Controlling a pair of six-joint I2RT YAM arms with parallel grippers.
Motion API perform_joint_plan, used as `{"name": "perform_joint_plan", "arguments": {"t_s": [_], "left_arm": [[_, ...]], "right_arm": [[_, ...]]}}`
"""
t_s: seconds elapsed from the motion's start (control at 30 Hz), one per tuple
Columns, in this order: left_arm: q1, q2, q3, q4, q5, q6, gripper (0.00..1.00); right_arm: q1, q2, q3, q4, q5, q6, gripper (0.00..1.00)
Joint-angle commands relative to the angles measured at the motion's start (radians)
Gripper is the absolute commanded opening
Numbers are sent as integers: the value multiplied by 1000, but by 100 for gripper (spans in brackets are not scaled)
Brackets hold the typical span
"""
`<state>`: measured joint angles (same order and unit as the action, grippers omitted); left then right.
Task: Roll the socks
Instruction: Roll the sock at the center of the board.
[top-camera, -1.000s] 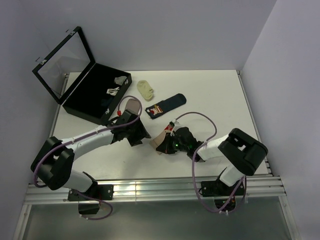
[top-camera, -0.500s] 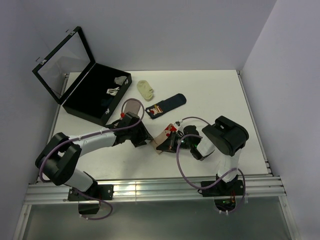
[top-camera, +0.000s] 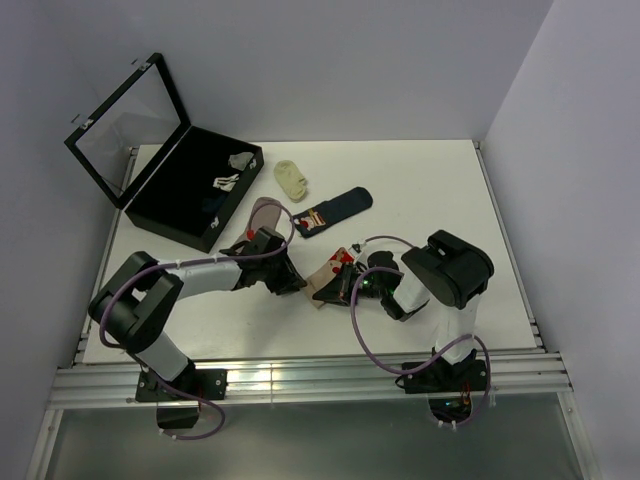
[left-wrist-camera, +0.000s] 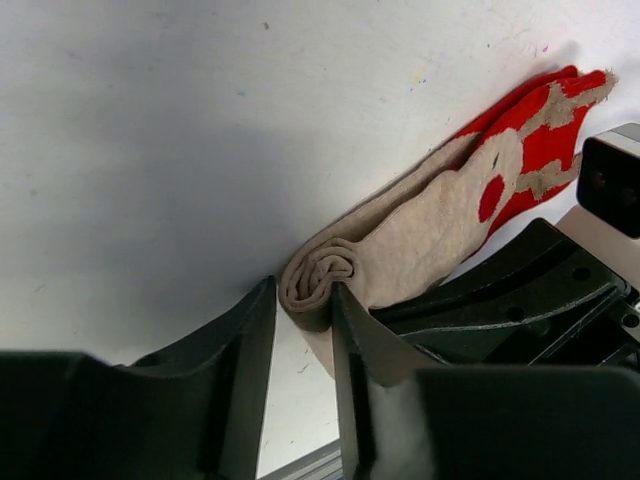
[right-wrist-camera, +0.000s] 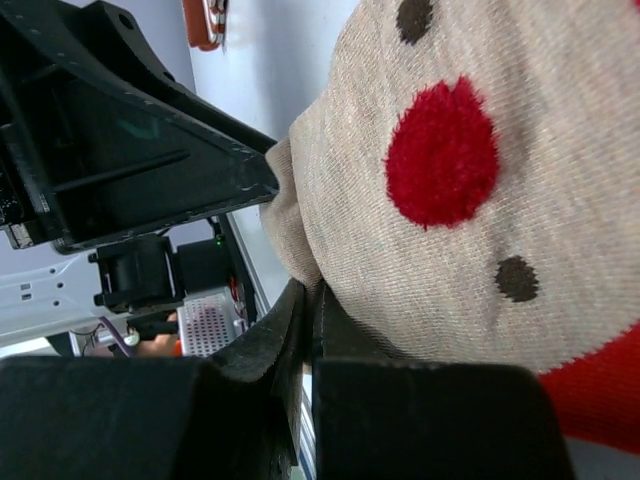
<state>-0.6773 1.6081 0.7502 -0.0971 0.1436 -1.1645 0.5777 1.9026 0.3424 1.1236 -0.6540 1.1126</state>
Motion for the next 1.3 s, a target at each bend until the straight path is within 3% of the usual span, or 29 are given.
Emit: {"name": "perform_joint_plan", "arguments": {"t_s": [0.0, 0.13, 0.27, 0.5, 0.6, 0.8, 0.9, 1.27], "left_arm": [[-4, 38, 12, 14, 10, 26, 33], [-4, 53, 41, -18, 2, 40, 17], [-7, 52, 96, -139, -39, 66, 0], [-22, 119, 332, -465, -139, 107, 0], [-31, 162, 400, -529, -139, 127, 0], [-33, 239, 488, -613, -139, 160, 0], [-33, 272, 527, -647, -139, 175, 0], [-33, 312, 577, -673, -134, 181, 0]], "right_arm": [[-4, 23, 7, -10, 1, 3, 1], [-3, -29, 27, -88, 23, -49, 7], [13, -151, 70, -349, 95, -205, 18], [118, -375, 210, -775, 390, -453, 49], [214, -444, 271, -922, 600, -545, 56], [385, -484, 345, -1033, 969, -660, 58], [462, -446, 380, -1056, 1078, -704, 57], [628, -275, 472, -1050, 1238, -793, 49]]}}
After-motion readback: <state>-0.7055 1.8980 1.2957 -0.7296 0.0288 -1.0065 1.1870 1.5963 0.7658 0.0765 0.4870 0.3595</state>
